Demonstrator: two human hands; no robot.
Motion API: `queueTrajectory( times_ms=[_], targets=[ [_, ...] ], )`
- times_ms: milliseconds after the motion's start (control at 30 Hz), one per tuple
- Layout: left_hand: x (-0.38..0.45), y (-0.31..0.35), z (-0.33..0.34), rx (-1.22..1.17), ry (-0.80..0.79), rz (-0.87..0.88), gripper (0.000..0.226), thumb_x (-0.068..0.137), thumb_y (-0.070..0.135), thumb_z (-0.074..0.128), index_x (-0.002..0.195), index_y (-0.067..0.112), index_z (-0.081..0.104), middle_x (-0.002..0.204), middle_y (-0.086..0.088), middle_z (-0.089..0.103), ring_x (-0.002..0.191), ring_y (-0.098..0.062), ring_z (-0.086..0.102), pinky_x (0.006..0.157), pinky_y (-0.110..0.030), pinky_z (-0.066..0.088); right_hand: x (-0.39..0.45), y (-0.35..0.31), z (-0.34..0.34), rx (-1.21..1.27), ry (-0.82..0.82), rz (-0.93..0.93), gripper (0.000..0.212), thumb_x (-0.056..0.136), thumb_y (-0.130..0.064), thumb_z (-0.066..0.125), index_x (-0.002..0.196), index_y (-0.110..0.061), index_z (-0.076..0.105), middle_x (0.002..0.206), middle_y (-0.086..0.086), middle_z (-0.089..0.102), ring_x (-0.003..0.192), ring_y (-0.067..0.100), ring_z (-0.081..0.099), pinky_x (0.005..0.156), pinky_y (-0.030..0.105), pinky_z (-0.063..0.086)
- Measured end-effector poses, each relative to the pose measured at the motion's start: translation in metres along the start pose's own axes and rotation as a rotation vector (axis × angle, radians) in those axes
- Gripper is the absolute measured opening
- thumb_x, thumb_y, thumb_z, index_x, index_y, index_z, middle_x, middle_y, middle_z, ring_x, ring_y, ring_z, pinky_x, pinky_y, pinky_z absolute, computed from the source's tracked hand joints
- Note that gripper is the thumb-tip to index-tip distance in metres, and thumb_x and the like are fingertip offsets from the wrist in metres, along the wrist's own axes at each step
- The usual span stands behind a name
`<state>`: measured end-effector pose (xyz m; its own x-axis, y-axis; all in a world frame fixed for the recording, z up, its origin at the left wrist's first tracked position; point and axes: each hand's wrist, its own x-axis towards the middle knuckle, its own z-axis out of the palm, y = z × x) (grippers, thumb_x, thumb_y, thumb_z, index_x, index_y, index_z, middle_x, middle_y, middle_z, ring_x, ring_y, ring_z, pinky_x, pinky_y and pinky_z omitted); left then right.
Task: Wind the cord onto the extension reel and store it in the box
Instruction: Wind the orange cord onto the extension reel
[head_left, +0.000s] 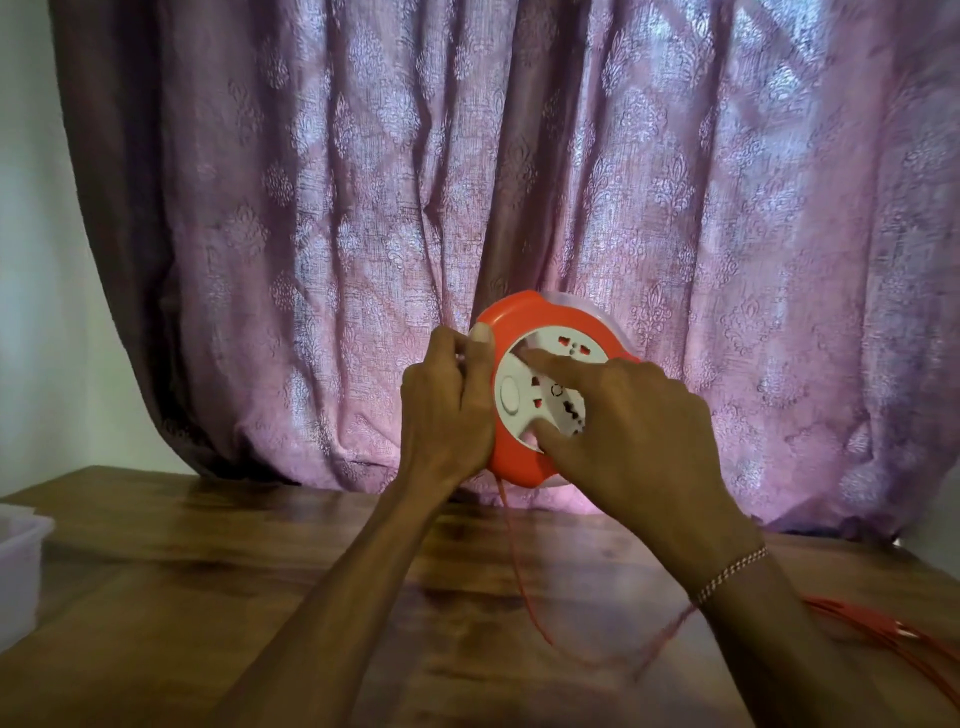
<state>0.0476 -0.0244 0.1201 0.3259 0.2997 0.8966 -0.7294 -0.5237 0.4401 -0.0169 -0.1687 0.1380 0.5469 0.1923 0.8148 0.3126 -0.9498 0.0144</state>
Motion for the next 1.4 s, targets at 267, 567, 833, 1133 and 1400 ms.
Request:
queueTrajectory(
  times_ms=[267, 567, 833, 1133, 1400],
  targets=[
    [0.000, 0.004, -0.001, 0.000, 0.009, 0.011, 0.033, 0.102, 0.038, 0.041, 0.074, 0.021, 0.043, 0.051, 0.009, 0.050, 0.051, 0.001, 0.053, 0.046, -0.014, 0.034, 0.003, -0.005, 0.018, 0.135, 0.074, 0.193, 0.076, 0.083, -0.077, 0.035, 0.143, -0.032, 0.042, 0.123, 0.007, 0.067, 0.106, 0.036, 0.061, 0.087, 0.042, 0.051],
    [0.000, 0.003, 0.000, -0.037, 0.006, 0.012, 0.033, 0.102, 0.039, 0.038, 0.074, 0.020, 0.043, 0.051, 0.011, 0.048, 0.050, 0.002, 0.053, 0.046, -0.012, 0.033, 0.008, 0.006, -0.008, -0.033, 0.122, 0.041, 0.054, 0.084, -0.070, 0.050, 0.119, -0.031, 0.062, 0.089, 0.000, 0.074, 0.087, 0.028, 0.067, 0.069, 0.039, 0.054],
    [0.002, 0.001, -0.002, -0.010, 0.028, 0.006, 0.033, 0.101, 0.042, 0.037, 0.070, 0.029, 0.038, 0.052, 0.012, 0.047, 0.051, 0.001, 0.049, 0.048, -0.019, 0.030, 0.006, 0.011, -0.015, 0.071, -0.101, -0.173, 0.048, 0.083, -0.008, 0.064, 0.113, -0.045, 0.065, 0.136, 0.002, 0.045, 0.125, 0.024, 0.037, 0.075, 0.042, 0.053],
    [0.001, 0.003, -0.003, -0.021, 0.032, 0.017, 0.032, 0.101, 0.039, 0.038, 0.071, 0.030, 0.038, 0.053, 0.013, 0.049, 0.052, 0.004, 0.053, 0.046, -0.011, 0.032, 0.005, 0.002, -0.012, -0.002, -0.107, -0.199, 0.051, 0.088, -0.016, 0.062, 0.127, -0.049, 0.059, 0.140, 0.007, 0.041, 0.129, 0.030, 0.034, 0.069, 0.036, 0.040],
    [0.002, 0.001, -0.002, -0.014, 0.017, 0.031, 0.033, 0.100, 0.042, 0.037, 0.075, 0.022, 0.043, 0.052, 0.011, 0.048, 0.050, 0.000, 0.050, 0.046, -0.015, 0.029, 0.002, 0.002, -0.002, -0.009, 0.028, -0.120, 0.058, 0.075, -0.019, 0.068, 0.119, -0.056, 0.060, 0.115, 0.003, 0.054, 0.111, 0.028, 0.052, 0.063, 0.035, 0.046]
  ],
)
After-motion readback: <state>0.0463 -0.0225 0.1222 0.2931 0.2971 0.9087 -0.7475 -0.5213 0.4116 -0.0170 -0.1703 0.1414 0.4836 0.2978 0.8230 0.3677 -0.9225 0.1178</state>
